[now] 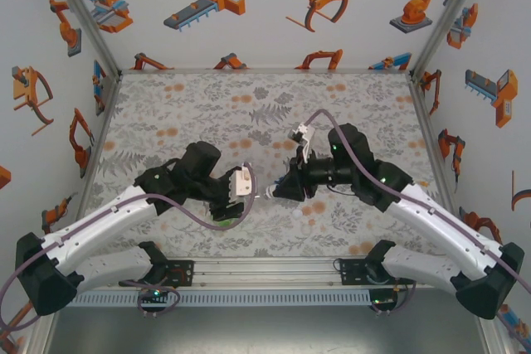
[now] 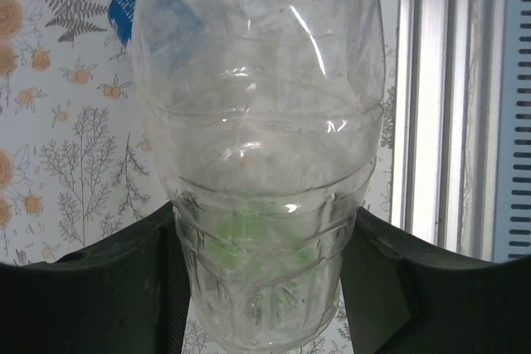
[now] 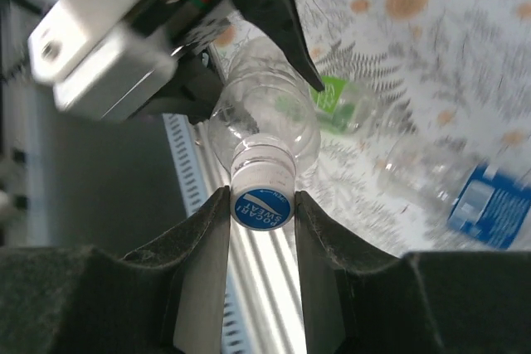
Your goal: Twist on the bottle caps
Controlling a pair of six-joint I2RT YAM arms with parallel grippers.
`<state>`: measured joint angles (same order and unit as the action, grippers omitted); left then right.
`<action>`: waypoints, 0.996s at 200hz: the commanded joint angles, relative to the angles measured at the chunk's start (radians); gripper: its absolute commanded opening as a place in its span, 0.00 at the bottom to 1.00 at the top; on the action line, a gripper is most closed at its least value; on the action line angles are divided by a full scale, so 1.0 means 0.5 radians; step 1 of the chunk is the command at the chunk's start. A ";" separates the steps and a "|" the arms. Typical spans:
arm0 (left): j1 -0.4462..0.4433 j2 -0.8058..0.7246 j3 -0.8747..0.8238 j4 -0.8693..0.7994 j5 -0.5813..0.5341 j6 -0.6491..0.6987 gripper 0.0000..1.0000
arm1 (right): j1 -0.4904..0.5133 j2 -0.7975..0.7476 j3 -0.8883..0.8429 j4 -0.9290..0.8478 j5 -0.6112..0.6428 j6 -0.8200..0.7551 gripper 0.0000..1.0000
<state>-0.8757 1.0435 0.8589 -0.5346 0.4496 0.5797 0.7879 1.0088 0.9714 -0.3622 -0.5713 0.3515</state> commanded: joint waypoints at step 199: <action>-0.013 0.000 -0.035 0.373 -0.081 -0.107 0.00 | -0.085 0.152 0.417 -0.386 0.414 0.500 0.60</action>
<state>-0.8776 1.0691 0.8173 -0.3363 0.3706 0.5179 0.7570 1.1080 1.1313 -0.5194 -0.3283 0.8433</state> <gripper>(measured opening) 0.575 0.594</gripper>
